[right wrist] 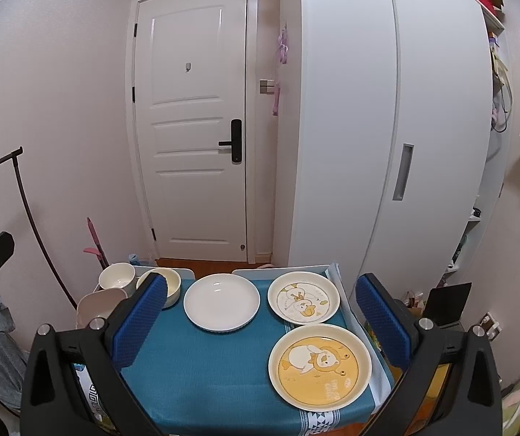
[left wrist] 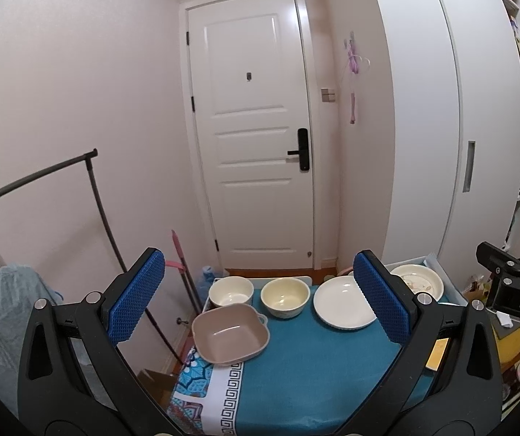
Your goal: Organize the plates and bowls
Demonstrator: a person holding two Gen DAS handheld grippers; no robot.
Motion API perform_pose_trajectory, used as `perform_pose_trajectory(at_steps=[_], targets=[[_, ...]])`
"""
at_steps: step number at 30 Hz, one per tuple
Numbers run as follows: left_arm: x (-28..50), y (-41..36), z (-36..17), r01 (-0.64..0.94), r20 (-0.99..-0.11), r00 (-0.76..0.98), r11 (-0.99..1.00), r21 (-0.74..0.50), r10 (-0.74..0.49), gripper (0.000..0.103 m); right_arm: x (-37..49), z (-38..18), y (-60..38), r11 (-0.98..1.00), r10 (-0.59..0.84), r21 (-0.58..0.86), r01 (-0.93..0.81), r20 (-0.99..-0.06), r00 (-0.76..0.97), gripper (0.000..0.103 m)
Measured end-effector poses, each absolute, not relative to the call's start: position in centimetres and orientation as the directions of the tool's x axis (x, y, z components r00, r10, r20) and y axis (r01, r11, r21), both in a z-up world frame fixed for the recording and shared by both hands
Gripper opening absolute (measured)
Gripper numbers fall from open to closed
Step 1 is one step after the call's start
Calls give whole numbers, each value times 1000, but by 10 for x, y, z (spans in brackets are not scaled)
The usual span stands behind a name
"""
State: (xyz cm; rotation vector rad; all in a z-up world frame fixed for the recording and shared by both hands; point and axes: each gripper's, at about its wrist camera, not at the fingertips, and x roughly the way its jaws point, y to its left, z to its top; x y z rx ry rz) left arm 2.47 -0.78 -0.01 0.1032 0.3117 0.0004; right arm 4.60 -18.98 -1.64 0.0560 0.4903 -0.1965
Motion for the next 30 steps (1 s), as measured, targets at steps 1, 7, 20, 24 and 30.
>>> perform_pose_trajectory(at_steps=[1, 7, 20, 24, 30], targets=[[25, -7, 0, 9, -305, 952, 994, 106, 24, 103, 47, -17, -189, 980, -173, 6, 199, -473, 864, 103], [24, -2, -1, -5, -291, 956, 994, 108, 37, 103, 48, -17, -189, 980, -173, 5, 199, -474, 864, 103], [30, 3, -2, 2, -315, 949, 996, 88, 26, 103, 51, -17, -185, 981, -171, -3, 193, -478, 862, 103], [33, 7, 0, 16, -328, 945, 998, 61, 5, 103, 51, -17, -185, 981, -171, -2, 193, -476, 863, 103], [39, 12, 1, 18, -337, 941, 999, 45, -2, 103, 53, -17, -183, 981, -169, -1, 192, -475, 864, 103]])
